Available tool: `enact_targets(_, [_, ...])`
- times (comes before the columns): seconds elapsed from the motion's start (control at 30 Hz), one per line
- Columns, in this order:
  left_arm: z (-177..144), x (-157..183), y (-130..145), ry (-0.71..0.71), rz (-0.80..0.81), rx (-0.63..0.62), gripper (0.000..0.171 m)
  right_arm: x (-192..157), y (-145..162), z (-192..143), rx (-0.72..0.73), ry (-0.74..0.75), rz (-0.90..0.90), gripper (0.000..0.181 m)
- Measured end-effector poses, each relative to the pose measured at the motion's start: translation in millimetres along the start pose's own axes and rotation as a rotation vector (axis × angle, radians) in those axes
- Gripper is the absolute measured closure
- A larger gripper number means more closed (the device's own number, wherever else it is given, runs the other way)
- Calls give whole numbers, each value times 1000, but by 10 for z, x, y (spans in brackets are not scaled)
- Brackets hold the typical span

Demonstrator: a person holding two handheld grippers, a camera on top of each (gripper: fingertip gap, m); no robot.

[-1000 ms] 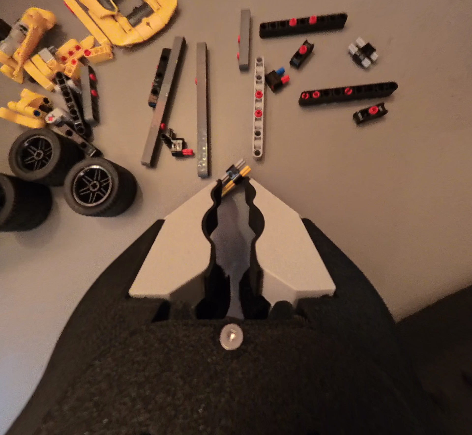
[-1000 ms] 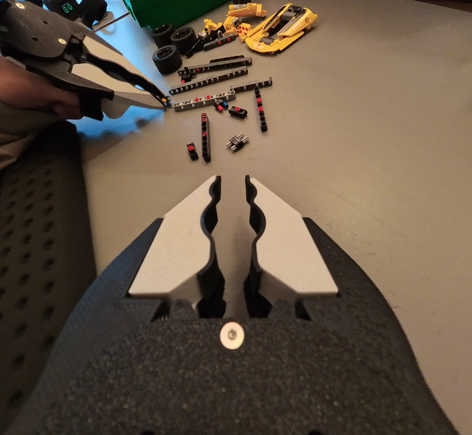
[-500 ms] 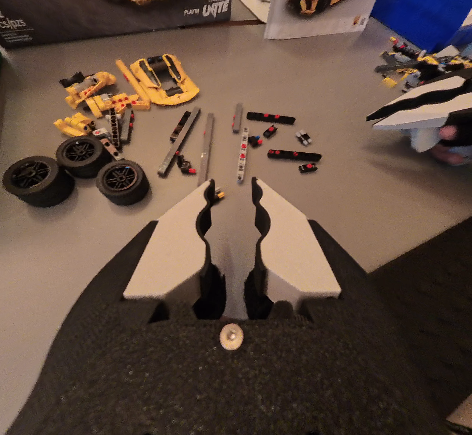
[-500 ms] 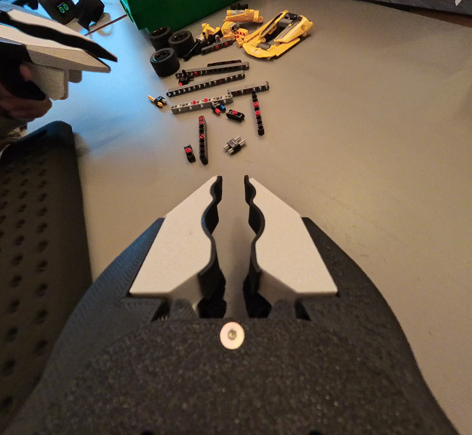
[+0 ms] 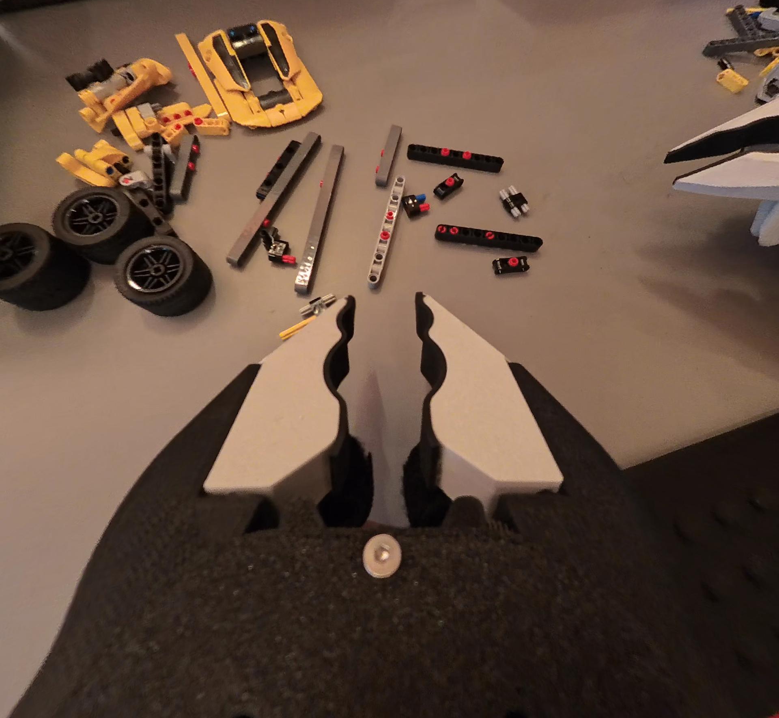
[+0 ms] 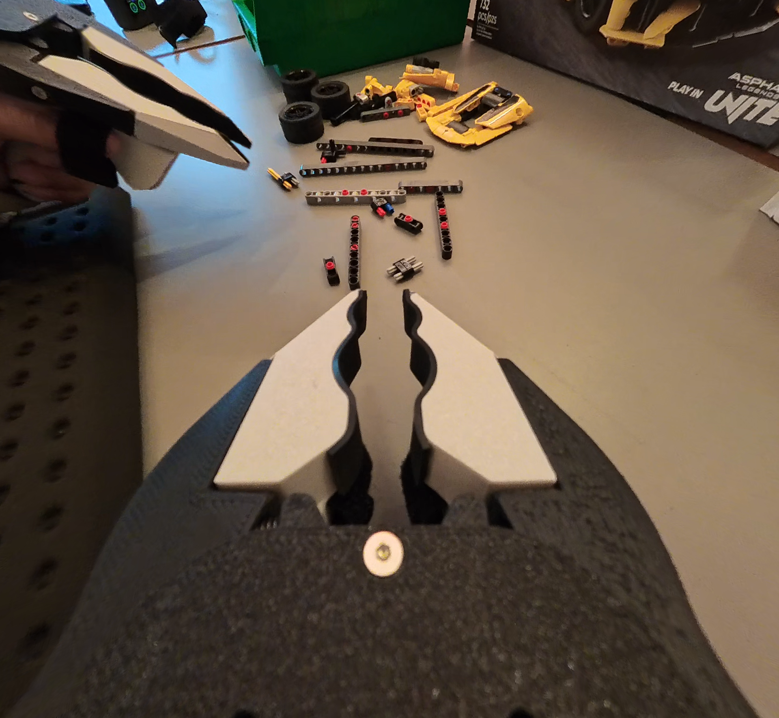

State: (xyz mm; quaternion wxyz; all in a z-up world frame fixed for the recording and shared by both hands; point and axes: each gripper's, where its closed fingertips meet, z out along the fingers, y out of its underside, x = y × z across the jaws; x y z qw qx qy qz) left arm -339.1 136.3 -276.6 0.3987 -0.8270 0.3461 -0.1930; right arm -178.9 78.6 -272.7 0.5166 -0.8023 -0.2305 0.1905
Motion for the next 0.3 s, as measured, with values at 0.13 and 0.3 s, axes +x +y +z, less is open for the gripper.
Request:
enact_targets(0.13, [-66, 9, -23, -19, 26, 9, 142, 11, -25, -26, 14, 9, -2, 165])
enact_targets(0.3, [-151, 8, -485, -174, 134, 168, 132, -394, -603, -300, 201, -13, -71, 168])
